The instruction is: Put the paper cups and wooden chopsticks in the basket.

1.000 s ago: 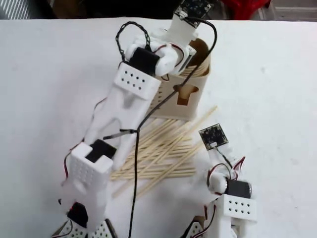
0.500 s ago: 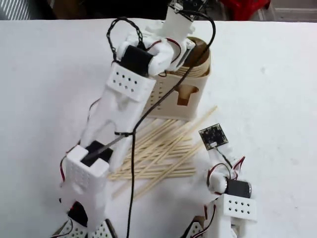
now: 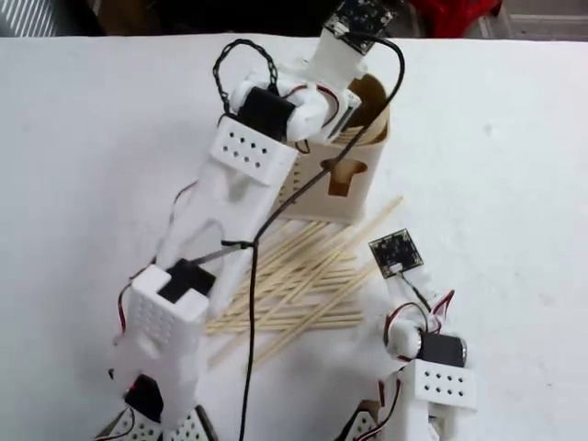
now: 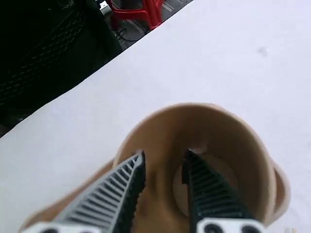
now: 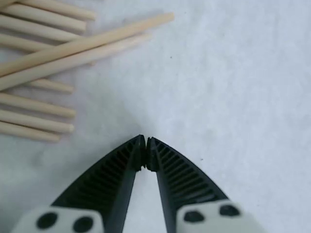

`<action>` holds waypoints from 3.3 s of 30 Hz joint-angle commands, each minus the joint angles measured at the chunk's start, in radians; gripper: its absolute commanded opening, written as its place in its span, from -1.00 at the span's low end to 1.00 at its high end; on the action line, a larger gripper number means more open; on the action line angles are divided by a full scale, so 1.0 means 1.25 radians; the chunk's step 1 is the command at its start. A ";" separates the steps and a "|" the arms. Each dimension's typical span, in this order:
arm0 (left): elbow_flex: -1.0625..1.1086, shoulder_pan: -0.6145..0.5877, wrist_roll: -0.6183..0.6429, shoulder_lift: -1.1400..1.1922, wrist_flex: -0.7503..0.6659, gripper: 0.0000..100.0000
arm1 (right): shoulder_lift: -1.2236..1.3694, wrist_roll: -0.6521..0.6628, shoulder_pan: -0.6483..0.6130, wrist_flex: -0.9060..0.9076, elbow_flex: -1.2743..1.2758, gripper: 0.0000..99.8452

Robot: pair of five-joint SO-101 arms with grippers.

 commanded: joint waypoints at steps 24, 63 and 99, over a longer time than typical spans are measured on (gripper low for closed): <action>-0.274 -0.360 -0.011 -0.181 0.385 -0.71 | 0.003 0.001 -0.004 -0.009 -0.004 -0.96; 0.805 -0.569 0.279 -0.171 -0.223 -0.70 | 0.358 0.721 -0.520 0.198 -0.366 -0.50; 0.805 -0.566 0.279 -0.171 -0.244 -0.70 | 0.373 0.862 -0.428 0.012 -0.271 -0.51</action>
